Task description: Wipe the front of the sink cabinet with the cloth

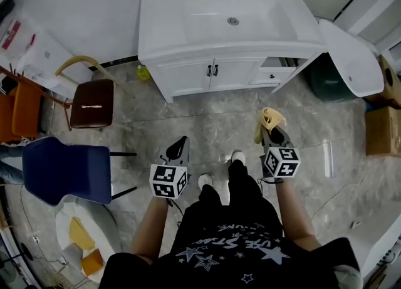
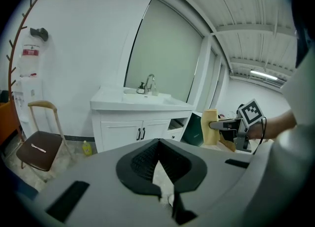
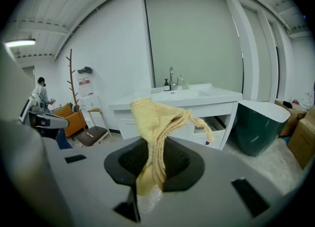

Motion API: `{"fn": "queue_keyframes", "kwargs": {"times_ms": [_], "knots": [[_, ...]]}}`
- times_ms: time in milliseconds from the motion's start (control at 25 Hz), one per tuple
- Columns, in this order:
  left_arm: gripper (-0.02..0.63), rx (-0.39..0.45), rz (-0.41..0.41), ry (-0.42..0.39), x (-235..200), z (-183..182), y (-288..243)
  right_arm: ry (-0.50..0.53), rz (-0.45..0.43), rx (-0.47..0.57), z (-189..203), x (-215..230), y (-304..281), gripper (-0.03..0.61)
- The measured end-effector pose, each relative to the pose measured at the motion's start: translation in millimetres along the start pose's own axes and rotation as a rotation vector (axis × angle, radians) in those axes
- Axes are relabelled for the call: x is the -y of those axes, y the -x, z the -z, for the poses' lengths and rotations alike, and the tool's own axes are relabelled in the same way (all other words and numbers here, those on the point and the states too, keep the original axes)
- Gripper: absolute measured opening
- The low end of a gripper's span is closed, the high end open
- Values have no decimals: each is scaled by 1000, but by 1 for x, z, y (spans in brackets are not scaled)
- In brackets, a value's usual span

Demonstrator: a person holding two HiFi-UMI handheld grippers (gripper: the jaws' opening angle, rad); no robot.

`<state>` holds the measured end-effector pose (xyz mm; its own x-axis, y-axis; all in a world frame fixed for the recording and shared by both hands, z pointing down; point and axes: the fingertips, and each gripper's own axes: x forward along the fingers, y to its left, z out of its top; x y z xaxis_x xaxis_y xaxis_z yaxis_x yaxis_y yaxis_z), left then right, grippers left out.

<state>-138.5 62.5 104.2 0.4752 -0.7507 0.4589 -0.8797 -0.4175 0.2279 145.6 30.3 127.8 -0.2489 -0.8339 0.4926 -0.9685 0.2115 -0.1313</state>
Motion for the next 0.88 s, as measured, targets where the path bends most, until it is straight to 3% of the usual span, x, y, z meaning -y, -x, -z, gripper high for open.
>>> {"fn": "queue_keyframes", "kwargs": {"times_ms": [320, 560, 720, 880], "knots": [[17, -35, -22, 59, -16, 13, -36, 19, -48, -59, 12, 2, -71, 79], [15, -60, -51, 49, -35, 20, -107, 61, -78, -110, 35, 25, -158, 78], [17, 1, -74, 56, -60, 20, -164, 114, -138, -68, 39, 29, -222, 80], [15, 13, -154, 66, -96, 50, -226, 131, -202, 19, 47, 33, -287, 80]]}}
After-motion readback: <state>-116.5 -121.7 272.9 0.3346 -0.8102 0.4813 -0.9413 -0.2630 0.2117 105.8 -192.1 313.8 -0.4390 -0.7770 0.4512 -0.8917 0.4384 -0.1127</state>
